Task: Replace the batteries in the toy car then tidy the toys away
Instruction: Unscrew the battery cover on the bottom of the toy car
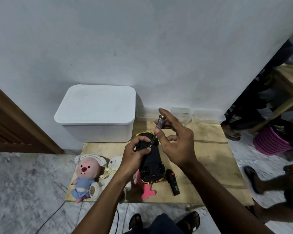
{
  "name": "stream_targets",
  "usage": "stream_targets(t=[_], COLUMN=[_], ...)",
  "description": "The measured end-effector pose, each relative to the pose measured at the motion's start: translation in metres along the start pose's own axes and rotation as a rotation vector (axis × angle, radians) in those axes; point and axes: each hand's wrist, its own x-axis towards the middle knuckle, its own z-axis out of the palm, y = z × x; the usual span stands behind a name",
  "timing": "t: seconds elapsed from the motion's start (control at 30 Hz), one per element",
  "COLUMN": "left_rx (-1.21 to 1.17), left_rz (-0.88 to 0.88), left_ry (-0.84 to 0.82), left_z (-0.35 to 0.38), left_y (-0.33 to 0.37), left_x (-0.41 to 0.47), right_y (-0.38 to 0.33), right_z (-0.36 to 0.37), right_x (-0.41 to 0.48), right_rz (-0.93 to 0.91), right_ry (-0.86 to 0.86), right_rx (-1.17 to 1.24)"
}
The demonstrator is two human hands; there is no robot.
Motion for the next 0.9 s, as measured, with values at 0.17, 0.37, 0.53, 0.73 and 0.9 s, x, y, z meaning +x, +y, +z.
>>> stream_targets(t=[0.17,0.37,0.53,0.73,0.9], left_rx=[0.000,-0.009,-0.016,-0.015,-0.017], left_rz=[-0.001,-0.001,-0.014,-0.013,-0.014], left_ry=[0.001,-0.006,-0.001,0.003,0.001], left_z=[0.0007,-0.0002,-0.0009,-0.0002,0.0007], left_y=[0.0007,-0.0011,-0.0022,-0.0009,-0.0013], left_x=[0.0006,0.0018,0.0018,0.0024,0.0032], right_y=[0.0025,0.0032,0.0038,0.0021,0.0048], right_z=[0.0006,0.0010,0.0009,0.0005,0.0002], right_x=[0.0015,0.0018,0.0034,0.0027,0.0031], right_rz=[-0.024,-0.003,-0.006,0.007,0.005], right_ry=[0.007,0.008,0.002,-0.008,-0.007], right_rx=[-0.029,-0.027,-0.043,-0.025,-0.029])
